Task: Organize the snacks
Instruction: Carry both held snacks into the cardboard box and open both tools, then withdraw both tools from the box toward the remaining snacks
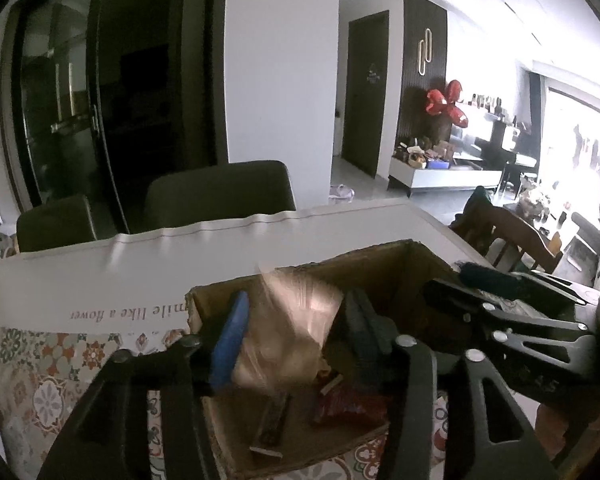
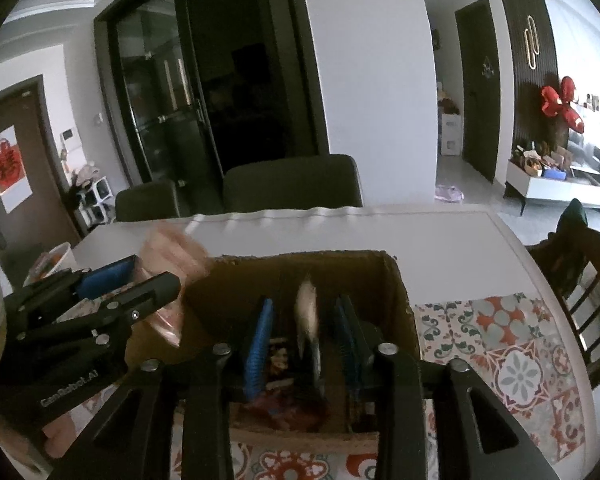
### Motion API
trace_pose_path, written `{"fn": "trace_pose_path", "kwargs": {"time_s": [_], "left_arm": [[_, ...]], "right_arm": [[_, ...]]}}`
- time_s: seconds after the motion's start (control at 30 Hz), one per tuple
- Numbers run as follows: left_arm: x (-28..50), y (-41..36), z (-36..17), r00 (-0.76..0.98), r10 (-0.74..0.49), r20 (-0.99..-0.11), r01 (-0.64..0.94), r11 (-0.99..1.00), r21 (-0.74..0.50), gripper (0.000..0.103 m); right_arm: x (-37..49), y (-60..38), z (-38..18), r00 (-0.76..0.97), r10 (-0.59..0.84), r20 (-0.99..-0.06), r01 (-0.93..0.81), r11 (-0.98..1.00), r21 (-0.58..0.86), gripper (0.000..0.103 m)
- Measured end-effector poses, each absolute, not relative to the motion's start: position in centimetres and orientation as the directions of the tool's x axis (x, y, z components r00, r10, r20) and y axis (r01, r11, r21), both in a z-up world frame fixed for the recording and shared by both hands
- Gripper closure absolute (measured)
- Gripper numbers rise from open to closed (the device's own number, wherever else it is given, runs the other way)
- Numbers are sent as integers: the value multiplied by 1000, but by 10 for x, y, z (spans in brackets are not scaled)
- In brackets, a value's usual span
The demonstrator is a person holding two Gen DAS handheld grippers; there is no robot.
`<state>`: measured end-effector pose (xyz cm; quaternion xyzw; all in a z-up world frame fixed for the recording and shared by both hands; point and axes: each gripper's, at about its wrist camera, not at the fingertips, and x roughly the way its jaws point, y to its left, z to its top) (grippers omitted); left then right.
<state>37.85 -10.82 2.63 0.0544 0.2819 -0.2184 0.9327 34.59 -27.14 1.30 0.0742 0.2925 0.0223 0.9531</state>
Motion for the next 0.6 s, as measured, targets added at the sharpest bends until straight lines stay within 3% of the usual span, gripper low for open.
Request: {"fn": "trace_pose_path", "kwargs": {"time_s": [0.03,0.2,0.3,0.5,0.6], "left_arm": [[378,-107,27,748,-370,-551,431,902,-22,47],[368,-96,32,758,-353,-549,407,913,-25,43],[358,-90,34,763,-349,-544,406,914,-18,43],[334,-74,38,772,-344,-535,407,914,0,43],[323,-66,38,773,-335,-539,397,918,0,43]], "right_arm": [[346,-272,13,829,79,-553,9,988,154,46],[334,-272,19,846,26,-533,56,989,136,45],[322,-268,24,857,3,-515,71,990,125,34],[299,-256,30,874,-16,-485,75,992,104,26],[287,-251,31,882,-24,-471,84,991,107,18]]}}
